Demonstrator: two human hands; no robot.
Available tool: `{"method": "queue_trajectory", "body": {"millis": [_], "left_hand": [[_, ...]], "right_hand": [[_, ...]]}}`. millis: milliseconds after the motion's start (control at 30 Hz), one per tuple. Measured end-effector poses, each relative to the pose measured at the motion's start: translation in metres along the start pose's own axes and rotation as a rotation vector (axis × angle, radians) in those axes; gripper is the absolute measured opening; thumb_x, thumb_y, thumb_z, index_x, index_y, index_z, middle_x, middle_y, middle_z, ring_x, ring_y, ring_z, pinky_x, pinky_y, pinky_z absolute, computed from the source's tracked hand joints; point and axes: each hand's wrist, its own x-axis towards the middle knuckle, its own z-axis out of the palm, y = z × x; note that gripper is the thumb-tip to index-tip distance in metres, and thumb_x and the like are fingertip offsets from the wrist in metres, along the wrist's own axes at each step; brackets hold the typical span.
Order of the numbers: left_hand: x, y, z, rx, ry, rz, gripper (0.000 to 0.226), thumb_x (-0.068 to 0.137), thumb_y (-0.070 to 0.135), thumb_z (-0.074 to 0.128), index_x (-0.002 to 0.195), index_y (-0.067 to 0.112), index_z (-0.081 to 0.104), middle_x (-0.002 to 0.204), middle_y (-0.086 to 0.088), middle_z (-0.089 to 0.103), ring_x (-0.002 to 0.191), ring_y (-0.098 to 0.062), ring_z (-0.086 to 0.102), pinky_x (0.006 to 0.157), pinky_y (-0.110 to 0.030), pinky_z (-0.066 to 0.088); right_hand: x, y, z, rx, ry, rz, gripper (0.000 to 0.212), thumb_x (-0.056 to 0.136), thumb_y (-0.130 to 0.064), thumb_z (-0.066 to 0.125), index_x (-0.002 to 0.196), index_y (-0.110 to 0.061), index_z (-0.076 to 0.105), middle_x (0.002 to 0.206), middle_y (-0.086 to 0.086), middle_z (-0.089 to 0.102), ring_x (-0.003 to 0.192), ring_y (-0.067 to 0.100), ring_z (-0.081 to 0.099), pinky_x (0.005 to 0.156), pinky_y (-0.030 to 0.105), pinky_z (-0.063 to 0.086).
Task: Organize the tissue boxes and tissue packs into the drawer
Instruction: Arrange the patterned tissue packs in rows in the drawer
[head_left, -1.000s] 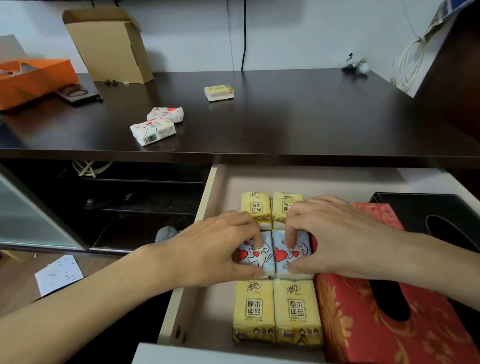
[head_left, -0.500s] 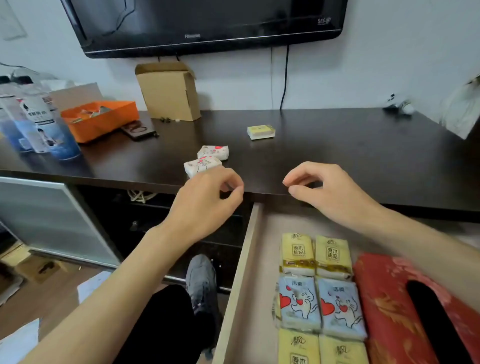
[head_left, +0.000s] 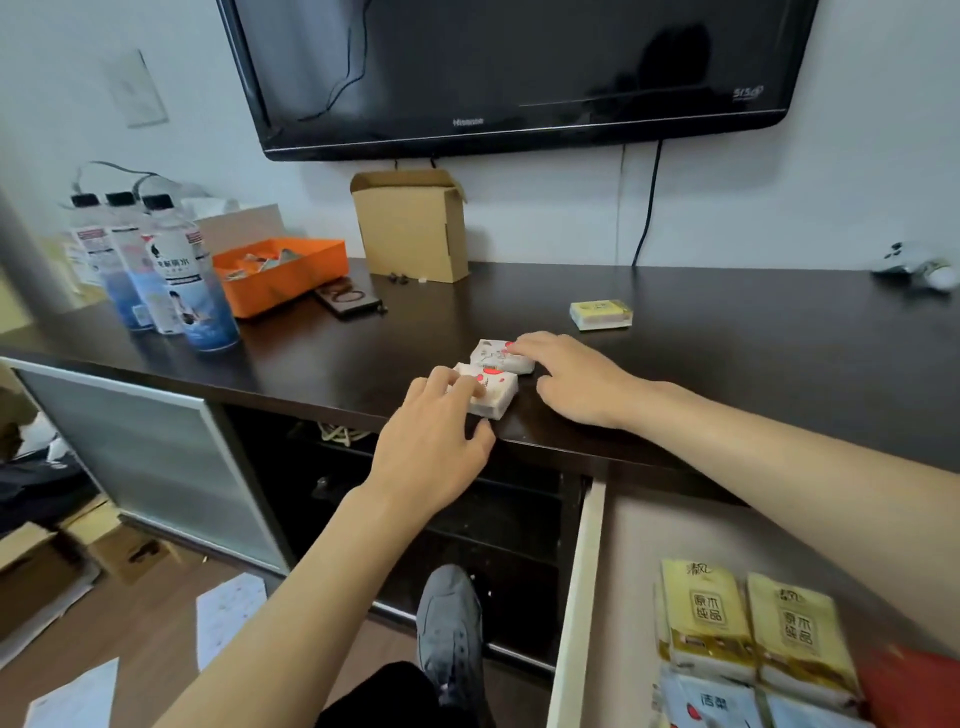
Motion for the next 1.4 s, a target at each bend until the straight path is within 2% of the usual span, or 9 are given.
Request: {"method": "queue_trajectory", "body": {"millis": [100, 200, 433, 567, 667, 767, 967, 1100, 1400], "left_hand": [[-0.004, 0.000, -0.001, -0.100, 0.036, -0.012, 0.020, 0.091, 0.036, 0.051, 0.104, 0.022, 0.058, 0.117, 0.011, 0.053, 0.105, -0.014, 0.053, 0.078, -0.036, 0.049], [-0.006, 0.002, -0.003, -0.179, 0.060, -0.035, 0.021, 0.095, 0.042, 0.047, 0.098, 0.024, 0.056, 0.111, 0.012, 0.054, 0.098, -0.014, 0.057, 0.076, -0.040, 0.050], [-0.007, 0.007, 0.000, -0.208, 0.110, 0.023, 0.022, 0.086, 0.044, 0.062, 0.095, 0.026, 0.052, 0.104, 0.011, 0.050, 0.092, -0.014, 0.057, 0.066, -0.033, 0.047], [-0.005, 0.016, 0.005, -0.228, 0.082, 0.074, 0.035, 0.082, 0.040, 0.070, 0.109, 0.025, 0.053, 0.117, 0.008, 0.048, 0.103, -0.015, 0.057, 0.069, -0.029, 0.051], [-0.002, 0.021, 0.005, -0.239, 0.011, 0.068, 0.060, 0.081, 0.041, 0.071, 0.135, 0.025, 0.051, 0.139, 0.003, 0.045, 0.123, -0.018, 0.051, 0.087, -0.025, 0.047], [-0.001, 0.026, 0.002, -0.149, -0.031, 0.083, 0.054, 0.084, 0.042, 0.066, 0.135, 0.026, 0.060, 0.143, -0.003, 0.053, 0.127, -0.025, 0.046, 0.097, -0.033, 0.042], [-0.004, 0.034, -0.005, -0.238, -0.090, 0.011, 0.048, 0.081, 0.045, 0.068, 0.127, 0.029, 0.068, 0.135, -0.002, 0.063, 0.126, -0.021, 0.052, 0.094, -0.035, 0.043], [-0.014, 0.039, -0.013, -0.252, -0.065, 0.032, 0.048, 0.073, 0.053, 0.068, 0.118, 0.036, 0.071, 0.122, 0.007, 0.068, 0.110, -0.020, 0.062, 0.090, -0.039, 0.050], [-0.054, 0.072, -0.029, -0.535, -0.288, 0.179, 0.059, 0.070, 0.045, 0.079, 0.124, 0.037, 0.057, 0.116, 0.017, 0.066, 0.109, 0.000, 0.060, 0.093, -0.035, 0.052]], "right_hand": [[0.007, -0.002, 0.003, -0.117, -0.068, -0.020, 0.064, 0.099, -0.007, 0.046, 0.160, -0.025, 0.041, 0.168, -0.001, 0.036, 0.153, 0.023, 0.031, 0.120, 0.045, 0.035], [0.000, -0.001, -0.001, -0.282, 0.008, -0.065, 0.051, 0.102, -0.020, 0.049, 0.153, -0.024, 0.050, 0.148, 0.004, 0.055, 0.134, 0.025, 0.048, 0.098, 0.039, 0.048], [-0.052, 0.015, -0.010, -0.481, 0.178, -0.193, 0.031, 0.099, -0.030, 0.053, 0.121, -0.019, 0.072, 0.099, -0.001, 0.048, 0.102, 0.023, 0.049, 0.070, 0.034, 0.035], [-0.074, 0.026, -0.018, -0.359, 0.184, -0.160, 0.021, 0.094, -0.037, 0.062, 0.103, -0.023, 0.075, 0.095, -0.007, 0.048, 0.103, 0.022, 0.049, 0.070, 0.038, 0.043], [-0.081, 0.034, -0.025, -0.181, 0.134, -0.121, 0.013, 0.089, -0.040, 0.072, 0.096, -0.029, 0.069, 0.121, -0.008, 0.055, 0.120, 0.015, 0.045, 0.089, 0.036, 0.046], [-0.082, 0.037, -0.036, -0.060, -0.014, -0.032, 0.015, 0.088, -0.043, 0.075, 0.090, -0.032, 0.064, 0.138, -0.005, 0.058, 0.128, 0.017, 0.050, 0.105, 0.042, 0.045], [-0.104, 0.041, -0.057, 0.009, -0.106, 0.040, 0.018, 0.081, -0.042, 0.081, 0.091, -0.031, 0.070, 0.118, -0.007, 0.068, 0.109, 0.016, 0.063, 0.099, 0.048, 0.052], [-0.133, 0.036, -0.062, -0.130, 0.011, 0.010, 0.028, 0.074, -0.055, 0.075, 0.093, -0.036, 0.067, 0.099, -0.017, 0.066, 0.093, 0.013, 0.061, 0.079, 0.041, 0.049], [-0.223, 0.025, -0.056, 0.034, 0.110, 0.053, 0.044, 0.072, -0.062, 0.076, 0.106, -0.040, 0.057, 0.111, -0.017, 0.069, 0.104, 0.007, 0.066, 0.086, 0.044, 0.057]]}}
